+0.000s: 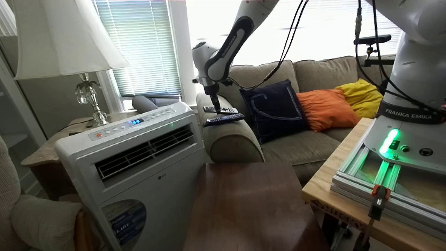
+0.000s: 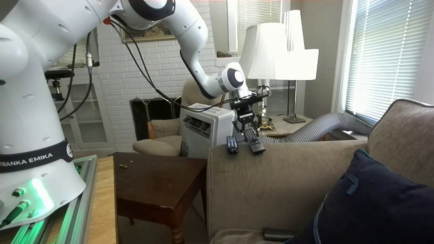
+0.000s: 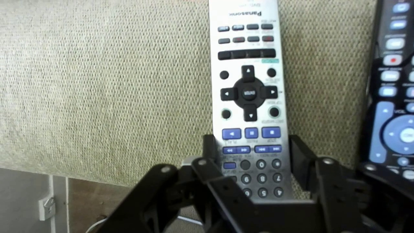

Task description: Pick the remotes on the seat and put them on the arm of the sofa

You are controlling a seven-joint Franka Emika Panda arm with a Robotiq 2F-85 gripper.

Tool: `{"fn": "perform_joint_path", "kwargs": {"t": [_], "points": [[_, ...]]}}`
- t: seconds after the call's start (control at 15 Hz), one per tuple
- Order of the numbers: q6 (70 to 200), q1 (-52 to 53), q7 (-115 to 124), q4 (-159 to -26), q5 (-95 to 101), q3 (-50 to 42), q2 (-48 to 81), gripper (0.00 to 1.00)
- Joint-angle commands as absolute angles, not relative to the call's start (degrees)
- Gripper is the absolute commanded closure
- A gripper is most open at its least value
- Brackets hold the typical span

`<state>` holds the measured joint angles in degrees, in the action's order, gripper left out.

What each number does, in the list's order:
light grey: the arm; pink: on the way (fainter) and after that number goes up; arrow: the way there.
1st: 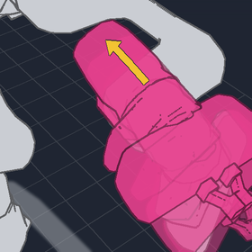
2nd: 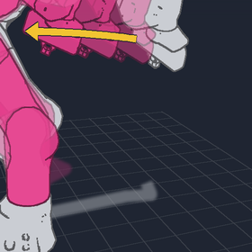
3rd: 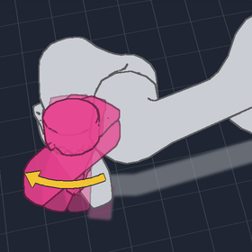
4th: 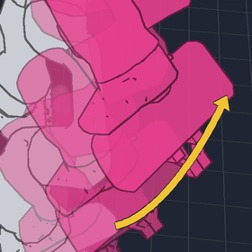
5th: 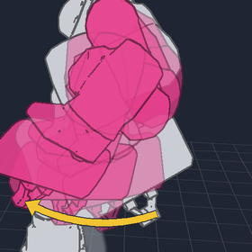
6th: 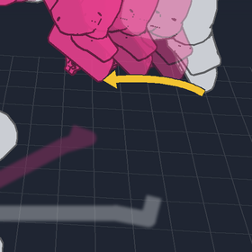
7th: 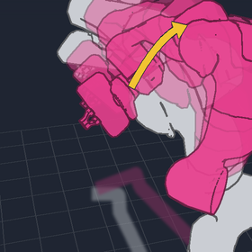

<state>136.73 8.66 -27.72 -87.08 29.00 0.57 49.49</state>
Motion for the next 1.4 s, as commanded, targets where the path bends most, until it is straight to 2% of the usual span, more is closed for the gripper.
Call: {"fn": "perform_joint_path", "kwargs": {"t": [0.0,0.67,0.73,0.8,1.0,1.33], "points": [[134.4,9.6,-27.1,-83.3,29.8,-0.4,51.8,0.68],[132.3,9.8,-27.0,-80.9,29.8,-1.0,53.7,0.68],[132.3,9.8,-26.9,-80.8,29.8,-1.1,53.8,0.18],[132.1,9.8,-26.7,-80.8,29.6,-1.1,53.8,0.17],[132.0,9.8,-26.6,-80.7,29.7,-1.3,53.9,0.01],[132.7,9.2,-25.5,-82.6,28.9,-1.1,52.5,0.00]]}}
